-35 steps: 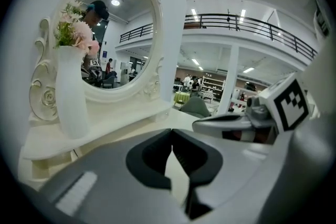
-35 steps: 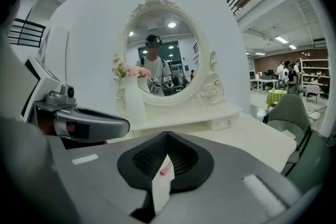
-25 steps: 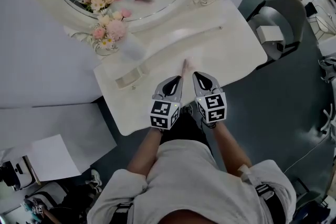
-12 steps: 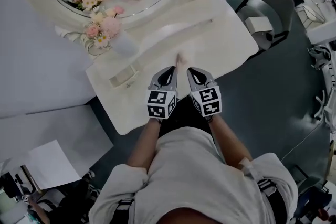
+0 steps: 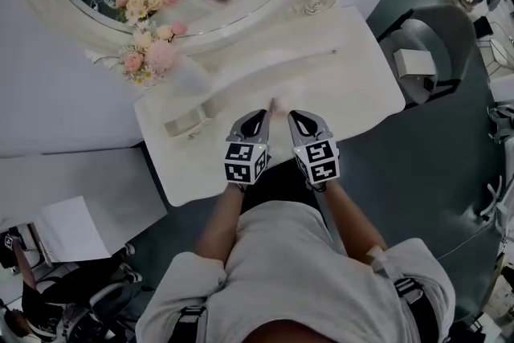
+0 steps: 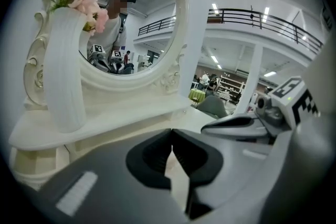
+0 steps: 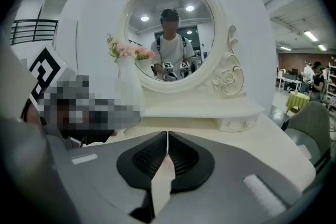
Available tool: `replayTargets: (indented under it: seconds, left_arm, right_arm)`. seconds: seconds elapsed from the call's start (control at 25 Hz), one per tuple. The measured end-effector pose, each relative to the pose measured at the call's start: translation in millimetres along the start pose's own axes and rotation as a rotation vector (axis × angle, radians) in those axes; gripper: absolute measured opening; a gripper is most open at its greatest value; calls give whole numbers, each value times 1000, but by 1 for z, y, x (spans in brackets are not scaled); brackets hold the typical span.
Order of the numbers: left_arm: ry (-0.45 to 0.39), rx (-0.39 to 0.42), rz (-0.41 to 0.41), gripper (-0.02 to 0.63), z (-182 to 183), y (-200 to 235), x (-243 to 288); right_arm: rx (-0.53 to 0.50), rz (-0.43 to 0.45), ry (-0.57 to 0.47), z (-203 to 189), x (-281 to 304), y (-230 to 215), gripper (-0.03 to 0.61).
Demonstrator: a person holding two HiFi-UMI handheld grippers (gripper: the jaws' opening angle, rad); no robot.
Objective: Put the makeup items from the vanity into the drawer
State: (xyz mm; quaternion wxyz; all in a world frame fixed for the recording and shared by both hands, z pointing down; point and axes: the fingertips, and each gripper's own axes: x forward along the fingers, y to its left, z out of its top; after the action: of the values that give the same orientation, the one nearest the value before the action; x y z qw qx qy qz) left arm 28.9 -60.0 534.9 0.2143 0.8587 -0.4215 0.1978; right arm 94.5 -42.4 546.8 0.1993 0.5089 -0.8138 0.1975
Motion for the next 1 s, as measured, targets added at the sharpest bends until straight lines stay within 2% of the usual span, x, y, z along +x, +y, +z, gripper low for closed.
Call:
replayTargets:
  seconds: [0.24,0.48,0.8,0.88,1.0]
  left_arm:
    - [61,9,34,3,-18,-9,20]
    - [132,-19,88,3,-38,-7,25]
    - [326,-49,149,5,-81,10,38]
    - [377,-44,151,64,-91,13,43]
    - [444,-11,157,95,-108,19,52]
  right_arm:
    - [13,45,18,-17,4,-17,9]
    - [-2,106,40,-26,10,-21,9]
    - [-11,139,51,-31,21,-29,9]
    - [-8,137,51,-31,23,-31,9]
    - [-5,131,51,-30,23,-34,9]
